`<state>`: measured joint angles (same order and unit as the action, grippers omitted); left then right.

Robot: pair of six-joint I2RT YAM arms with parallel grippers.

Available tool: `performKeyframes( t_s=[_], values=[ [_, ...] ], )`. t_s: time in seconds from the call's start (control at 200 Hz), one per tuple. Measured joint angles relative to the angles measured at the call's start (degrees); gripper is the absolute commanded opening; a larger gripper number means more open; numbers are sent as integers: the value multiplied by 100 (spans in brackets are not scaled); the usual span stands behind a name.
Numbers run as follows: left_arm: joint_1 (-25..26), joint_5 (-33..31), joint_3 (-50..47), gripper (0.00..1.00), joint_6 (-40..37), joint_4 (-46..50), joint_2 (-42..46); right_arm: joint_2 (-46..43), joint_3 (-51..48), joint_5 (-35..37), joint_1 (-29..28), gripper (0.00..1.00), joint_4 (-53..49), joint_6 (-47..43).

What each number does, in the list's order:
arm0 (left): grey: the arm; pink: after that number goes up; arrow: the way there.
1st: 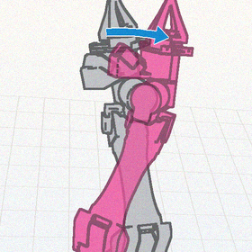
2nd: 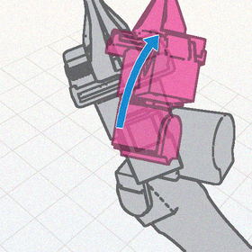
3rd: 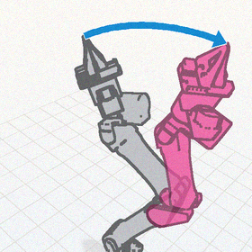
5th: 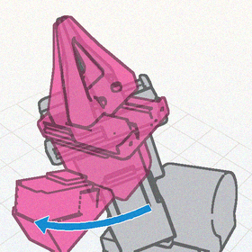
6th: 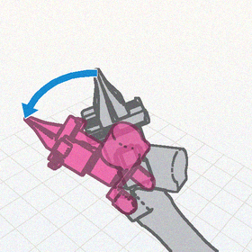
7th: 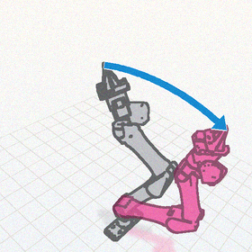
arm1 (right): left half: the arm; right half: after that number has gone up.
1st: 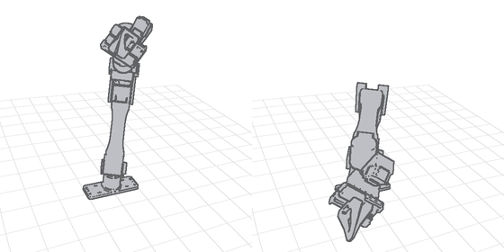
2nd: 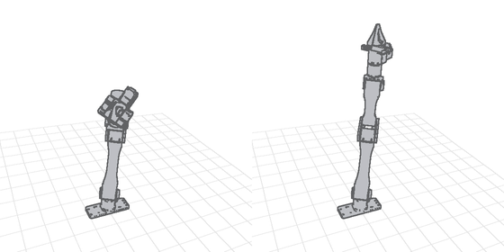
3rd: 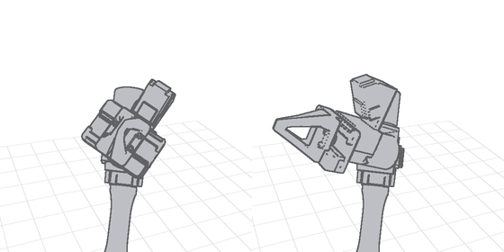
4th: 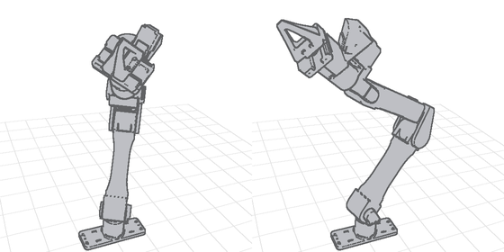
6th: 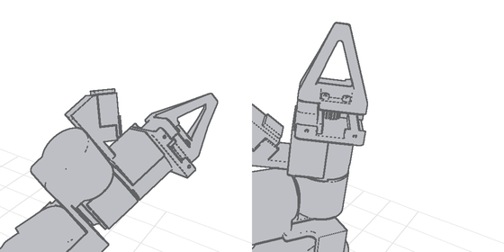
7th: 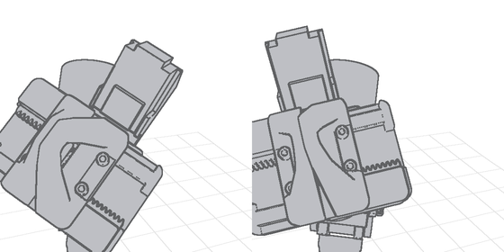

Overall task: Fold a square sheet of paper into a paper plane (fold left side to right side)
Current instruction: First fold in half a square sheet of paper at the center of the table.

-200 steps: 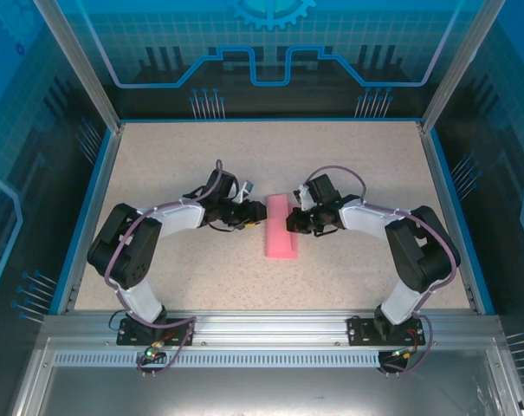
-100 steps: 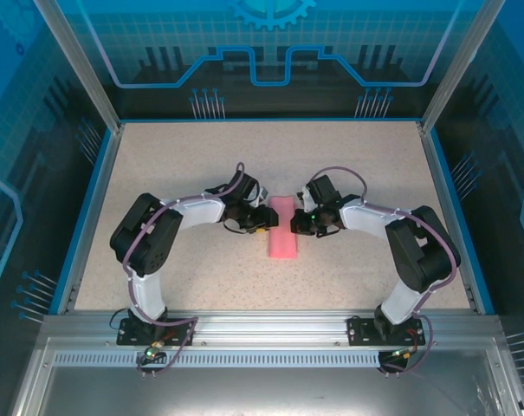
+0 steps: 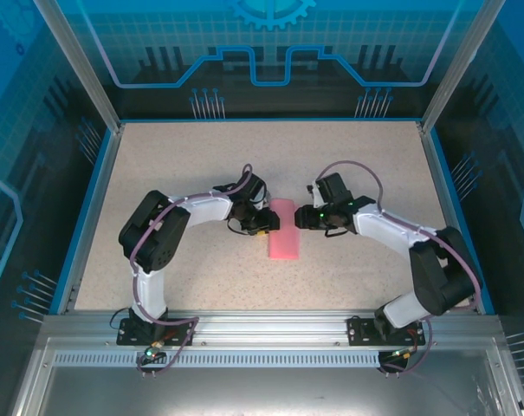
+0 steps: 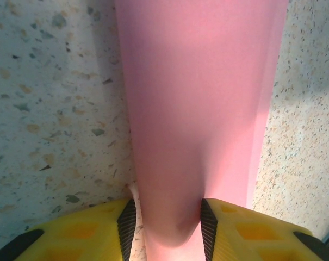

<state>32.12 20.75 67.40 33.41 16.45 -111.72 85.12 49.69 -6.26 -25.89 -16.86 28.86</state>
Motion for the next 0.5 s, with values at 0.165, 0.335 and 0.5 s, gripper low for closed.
performKeyframes(
  t_s=[0.165, 0.335, 0.5],
  values=[
    [46, -66, 107, 44, -98, 138, -33, -393, -286, 197, 278, 45, -83, -46],
    [81, -111, 264, 45, -216, 341, -98, -474, -389, 247, 391, 45, -208, -83],
    [114, -173, 420, 46, -293, 542, -170, -476, -391, 166, 420, 45, -219, -87]
  ],
)
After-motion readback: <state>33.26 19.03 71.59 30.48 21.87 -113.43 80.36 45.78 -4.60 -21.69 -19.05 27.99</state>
